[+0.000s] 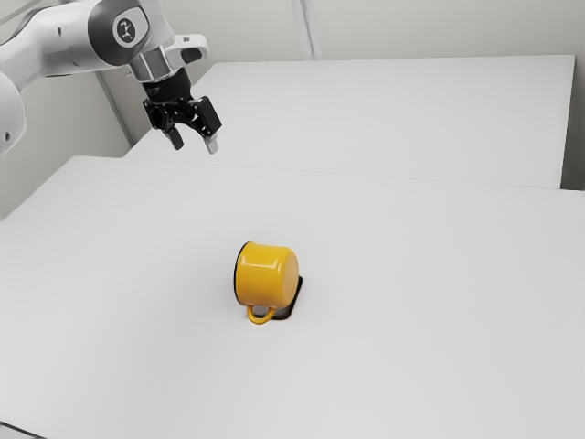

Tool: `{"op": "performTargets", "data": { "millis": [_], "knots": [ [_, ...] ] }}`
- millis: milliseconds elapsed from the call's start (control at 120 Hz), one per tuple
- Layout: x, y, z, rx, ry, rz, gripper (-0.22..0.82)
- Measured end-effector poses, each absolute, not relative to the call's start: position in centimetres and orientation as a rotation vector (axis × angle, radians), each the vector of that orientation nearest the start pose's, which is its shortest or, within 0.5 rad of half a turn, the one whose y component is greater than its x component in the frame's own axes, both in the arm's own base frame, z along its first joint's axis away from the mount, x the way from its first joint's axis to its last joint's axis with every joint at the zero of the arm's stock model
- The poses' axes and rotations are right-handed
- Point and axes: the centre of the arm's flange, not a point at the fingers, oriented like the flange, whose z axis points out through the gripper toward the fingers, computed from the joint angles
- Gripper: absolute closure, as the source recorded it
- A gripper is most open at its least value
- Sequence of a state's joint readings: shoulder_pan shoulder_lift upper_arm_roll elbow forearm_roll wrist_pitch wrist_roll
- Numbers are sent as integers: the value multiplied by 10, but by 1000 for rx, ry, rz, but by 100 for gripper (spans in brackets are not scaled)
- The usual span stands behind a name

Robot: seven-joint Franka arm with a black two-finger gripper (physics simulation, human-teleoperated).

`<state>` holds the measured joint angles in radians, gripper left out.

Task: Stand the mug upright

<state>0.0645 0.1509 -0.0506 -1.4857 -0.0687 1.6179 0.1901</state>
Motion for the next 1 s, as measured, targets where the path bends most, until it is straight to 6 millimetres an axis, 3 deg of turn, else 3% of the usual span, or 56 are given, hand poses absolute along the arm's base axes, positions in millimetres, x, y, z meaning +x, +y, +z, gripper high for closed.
{"op": "performTargets", "data": {
  "millis": [308, 442, 617, 767, 842, 917, 1000],
  "knots": [
    [603, 5, 577, -3210, 277, 38, 0],
    [591, 10, 556, -3271, 230, 117, 0],
    [567, 27, 515, -3505, 99, 233, 0],
    [564, 27, 489, -3623, 71, 255, 0],
    [562, 24, 458, -3699, 46, 283, 0],
    [565, 33, 421, -3785, -26, 288, 0],
    [558, 36, 393, -3855, -92, 257, 0]
  ]
}}
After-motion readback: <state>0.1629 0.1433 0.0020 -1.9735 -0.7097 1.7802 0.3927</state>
